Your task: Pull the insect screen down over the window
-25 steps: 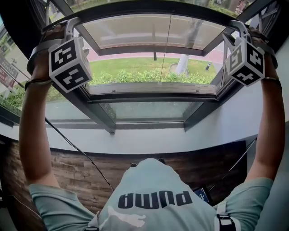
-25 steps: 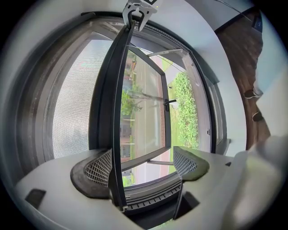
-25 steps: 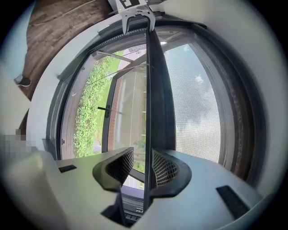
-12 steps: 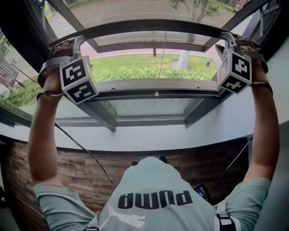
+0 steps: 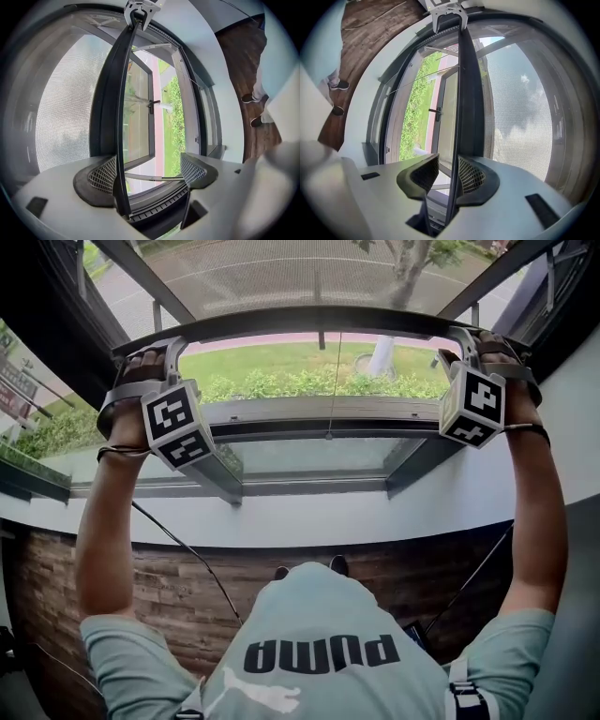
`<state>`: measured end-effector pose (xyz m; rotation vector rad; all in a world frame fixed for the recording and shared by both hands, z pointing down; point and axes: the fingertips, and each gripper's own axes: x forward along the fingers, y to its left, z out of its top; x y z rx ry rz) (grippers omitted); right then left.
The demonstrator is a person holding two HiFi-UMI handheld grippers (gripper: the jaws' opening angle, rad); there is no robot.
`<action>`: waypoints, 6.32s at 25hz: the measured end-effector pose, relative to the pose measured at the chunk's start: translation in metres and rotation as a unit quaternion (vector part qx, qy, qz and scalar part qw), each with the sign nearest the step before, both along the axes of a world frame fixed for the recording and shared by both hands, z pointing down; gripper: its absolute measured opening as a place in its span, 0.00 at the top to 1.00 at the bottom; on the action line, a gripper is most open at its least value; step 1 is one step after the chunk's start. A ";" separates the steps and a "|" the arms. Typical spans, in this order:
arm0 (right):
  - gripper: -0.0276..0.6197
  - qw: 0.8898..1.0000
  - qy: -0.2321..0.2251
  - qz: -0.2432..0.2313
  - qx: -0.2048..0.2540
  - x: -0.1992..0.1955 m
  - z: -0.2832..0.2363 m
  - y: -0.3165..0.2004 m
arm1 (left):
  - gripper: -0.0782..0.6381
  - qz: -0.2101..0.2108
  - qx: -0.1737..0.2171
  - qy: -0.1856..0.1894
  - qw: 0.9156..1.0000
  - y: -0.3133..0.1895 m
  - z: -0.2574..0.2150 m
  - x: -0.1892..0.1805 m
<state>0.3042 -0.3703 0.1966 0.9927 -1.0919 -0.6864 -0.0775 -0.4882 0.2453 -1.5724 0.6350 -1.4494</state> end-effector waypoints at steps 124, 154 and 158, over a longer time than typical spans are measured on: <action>0.79 0.979 -0.153 0.130 0.015 -0.022 0.304 0.027 | 0.51 -0.123 -0.194 0.311 0.922 0.046 0.276 0.025; 0.95 0.671 -0.723 0.084 0.143 -0.134 0.230 0.298 | 0.87 -0.126 -0.329 0.690 0.632 0.368 0.180 0.111; 0.95 0.672 -0.727 0.079 0.113 -0.108 0.260 0.343 | 0.87 -0.152 -0.288 0.688 0.648 0.419 0.185 0.123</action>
